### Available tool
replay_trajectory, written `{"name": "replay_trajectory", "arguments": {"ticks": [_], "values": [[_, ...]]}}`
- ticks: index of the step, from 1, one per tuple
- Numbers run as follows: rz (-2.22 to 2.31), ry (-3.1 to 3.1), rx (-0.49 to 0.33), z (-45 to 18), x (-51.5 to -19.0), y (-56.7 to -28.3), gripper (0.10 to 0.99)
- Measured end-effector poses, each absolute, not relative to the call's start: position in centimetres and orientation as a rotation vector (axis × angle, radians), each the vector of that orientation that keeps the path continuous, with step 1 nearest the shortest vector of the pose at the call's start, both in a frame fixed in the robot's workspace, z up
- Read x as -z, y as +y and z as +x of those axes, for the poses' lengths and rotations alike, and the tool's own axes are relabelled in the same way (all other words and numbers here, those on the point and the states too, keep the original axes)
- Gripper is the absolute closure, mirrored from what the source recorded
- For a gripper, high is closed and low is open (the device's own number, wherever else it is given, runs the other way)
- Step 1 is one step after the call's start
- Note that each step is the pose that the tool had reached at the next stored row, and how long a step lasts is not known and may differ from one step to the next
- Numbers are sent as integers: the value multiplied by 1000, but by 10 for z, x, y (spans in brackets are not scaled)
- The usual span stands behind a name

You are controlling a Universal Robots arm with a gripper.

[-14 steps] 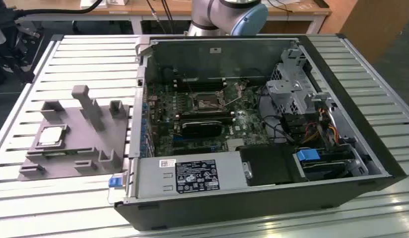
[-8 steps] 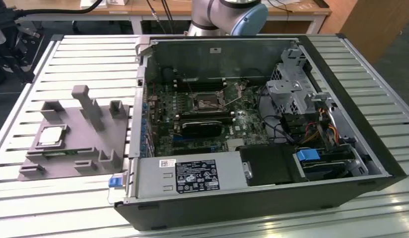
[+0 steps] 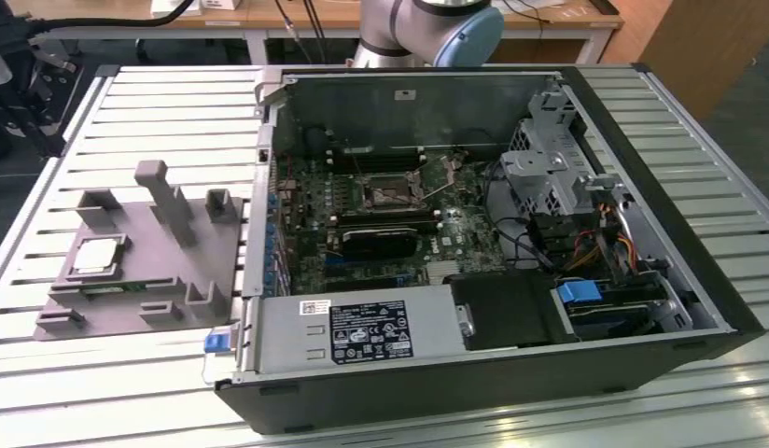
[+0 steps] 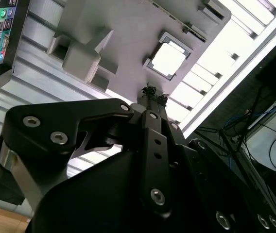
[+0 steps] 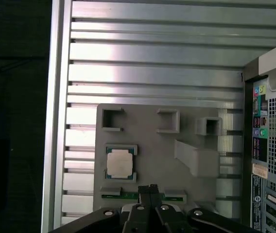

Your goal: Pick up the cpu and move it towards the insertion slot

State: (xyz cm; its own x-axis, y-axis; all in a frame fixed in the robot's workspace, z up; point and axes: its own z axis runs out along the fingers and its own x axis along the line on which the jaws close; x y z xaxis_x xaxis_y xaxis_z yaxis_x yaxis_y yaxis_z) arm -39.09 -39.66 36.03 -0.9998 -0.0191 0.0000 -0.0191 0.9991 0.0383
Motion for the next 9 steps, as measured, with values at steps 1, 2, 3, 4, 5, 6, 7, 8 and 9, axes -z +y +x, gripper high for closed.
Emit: {"name": "replay_trajectory", "arguments": {"ticks": [1,2,3,4,5,6,7,8,9], "values": [[30,-3141,60,-391,-359,-397,984],[30,-3141,60,-391,-358,-397,984],[30,-3142,60,-391,-357,-397,984],[30,-3143,60,-391,-355,-397,984],[30,-3143,60,-391,-354,-397,984],[30,-3144,60,-391,-352,-397,984],[30,-3145,59,-391,-351,-397,984],[30,-3145,59,-391,-349,-397,984],[30,-3146,60,-391,-347,-397,984]]}}
